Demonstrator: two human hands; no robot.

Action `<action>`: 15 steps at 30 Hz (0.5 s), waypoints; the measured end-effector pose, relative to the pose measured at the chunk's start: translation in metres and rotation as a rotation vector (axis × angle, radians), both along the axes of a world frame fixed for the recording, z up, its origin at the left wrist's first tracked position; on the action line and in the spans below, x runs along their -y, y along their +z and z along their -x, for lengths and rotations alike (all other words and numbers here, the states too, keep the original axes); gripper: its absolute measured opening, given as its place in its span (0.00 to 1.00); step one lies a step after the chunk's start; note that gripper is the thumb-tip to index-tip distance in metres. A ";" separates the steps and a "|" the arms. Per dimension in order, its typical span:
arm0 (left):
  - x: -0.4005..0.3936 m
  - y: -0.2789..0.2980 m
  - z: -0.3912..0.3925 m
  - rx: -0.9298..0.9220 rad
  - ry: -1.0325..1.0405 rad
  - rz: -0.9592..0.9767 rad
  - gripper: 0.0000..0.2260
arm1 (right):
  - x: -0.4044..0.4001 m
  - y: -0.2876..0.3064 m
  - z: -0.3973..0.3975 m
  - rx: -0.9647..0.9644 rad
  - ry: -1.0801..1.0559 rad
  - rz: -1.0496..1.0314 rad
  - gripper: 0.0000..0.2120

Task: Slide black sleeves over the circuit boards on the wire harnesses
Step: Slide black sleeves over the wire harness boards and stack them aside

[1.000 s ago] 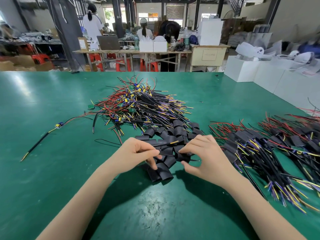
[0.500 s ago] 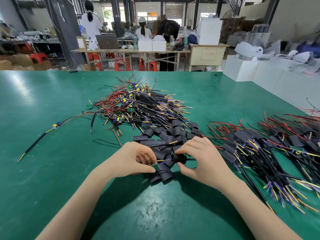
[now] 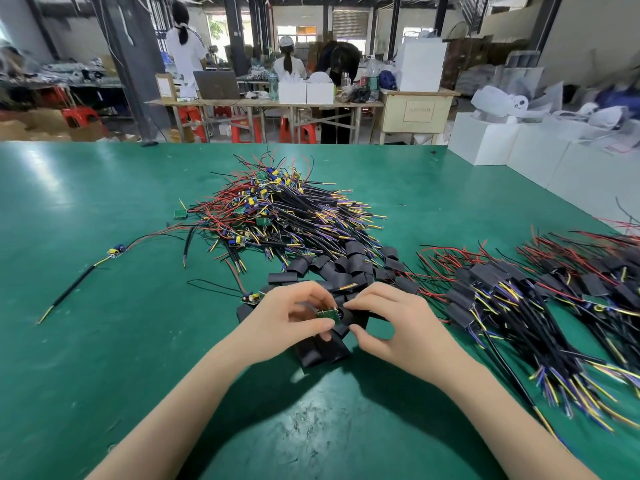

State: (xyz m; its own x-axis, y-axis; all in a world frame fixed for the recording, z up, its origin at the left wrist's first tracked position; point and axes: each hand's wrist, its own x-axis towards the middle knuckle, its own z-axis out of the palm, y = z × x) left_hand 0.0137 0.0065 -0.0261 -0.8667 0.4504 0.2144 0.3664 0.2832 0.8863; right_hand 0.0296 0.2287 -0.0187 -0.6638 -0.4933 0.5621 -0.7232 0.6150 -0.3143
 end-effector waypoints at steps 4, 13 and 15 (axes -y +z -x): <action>-0.001 0.000 0.002 -0.071 0.034 0.018 0.09 | 0.000 -0.001 0.000 0.004 0.004 0.013 0.10; -0.003 0.000 0.001 -0.202 0.077 -0.069 0.11 | 0.004 0.002 0.000 0.184 -0.007 0.186 0.06; -0.003 0.000 0.001 -0.217 0.084 -0.074 0.10 | 0.003 0.002 0.000 0.210 0.008 0.208 0.05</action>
